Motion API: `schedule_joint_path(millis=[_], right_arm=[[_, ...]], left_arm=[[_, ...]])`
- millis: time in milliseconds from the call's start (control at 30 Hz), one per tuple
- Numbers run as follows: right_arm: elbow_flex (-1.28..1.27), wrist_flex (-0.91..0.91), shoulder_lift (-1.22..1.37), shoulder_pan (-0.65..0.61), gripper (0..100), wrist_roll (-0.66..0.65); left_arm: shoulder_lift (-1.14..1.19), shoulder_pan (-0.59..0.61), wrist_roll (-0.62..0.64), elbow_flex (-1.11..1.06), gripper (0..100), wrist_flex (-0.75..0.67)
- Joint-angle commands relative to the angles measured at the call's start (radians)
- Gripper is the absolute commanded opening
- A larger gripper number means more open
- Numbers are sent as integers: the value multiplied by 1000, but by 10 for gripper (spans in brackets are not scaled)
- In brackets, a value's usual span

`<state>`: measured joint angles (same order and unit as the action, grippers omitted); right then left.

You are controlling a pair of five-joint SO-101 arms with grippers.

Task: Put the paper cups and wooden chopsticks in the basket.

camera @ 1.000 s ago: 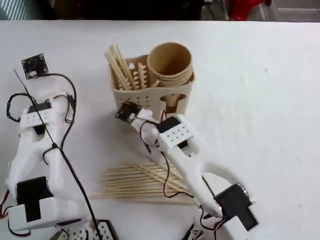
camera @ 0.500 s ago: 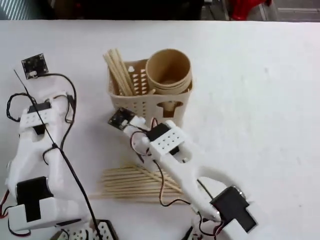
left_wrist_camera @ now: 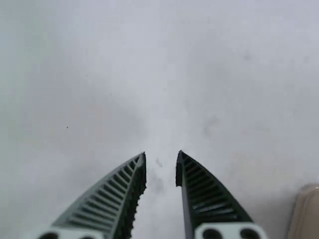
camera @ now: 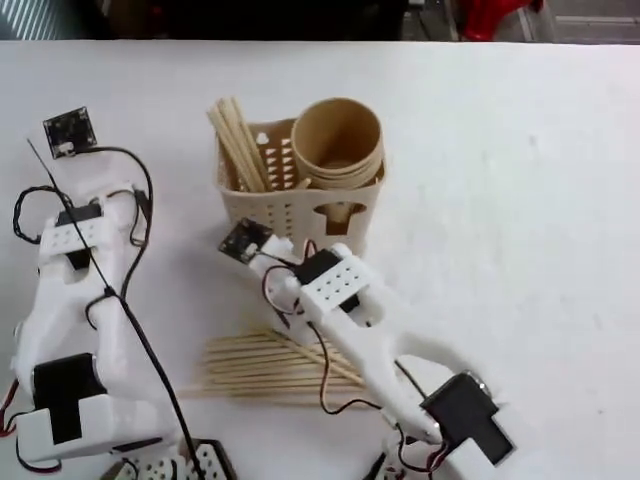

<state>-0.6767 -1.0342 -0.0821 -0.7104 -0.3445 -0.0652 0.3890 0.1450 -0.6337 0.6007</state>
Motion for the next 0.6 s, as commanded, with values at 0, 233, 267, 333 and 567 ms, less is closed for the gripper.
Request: schedule_joint_path(millis=[0,233,267,333,567], right_arm=[[-23,59,-39,-1,149,6],[-35,76,-39,1,149,5],[-35,76,-39,1,149,5],[-40,94,-39,1,148,5],[-104,173,-42,4,145,5]], left_arm=[[-10,5,-12,6,120,-18],[-10,5,-12,6,120,-17],[-10,5,-12,6,120,-17],[-10,5,-12,6,120,-17],[-10,7,-12,6,120,-14]])
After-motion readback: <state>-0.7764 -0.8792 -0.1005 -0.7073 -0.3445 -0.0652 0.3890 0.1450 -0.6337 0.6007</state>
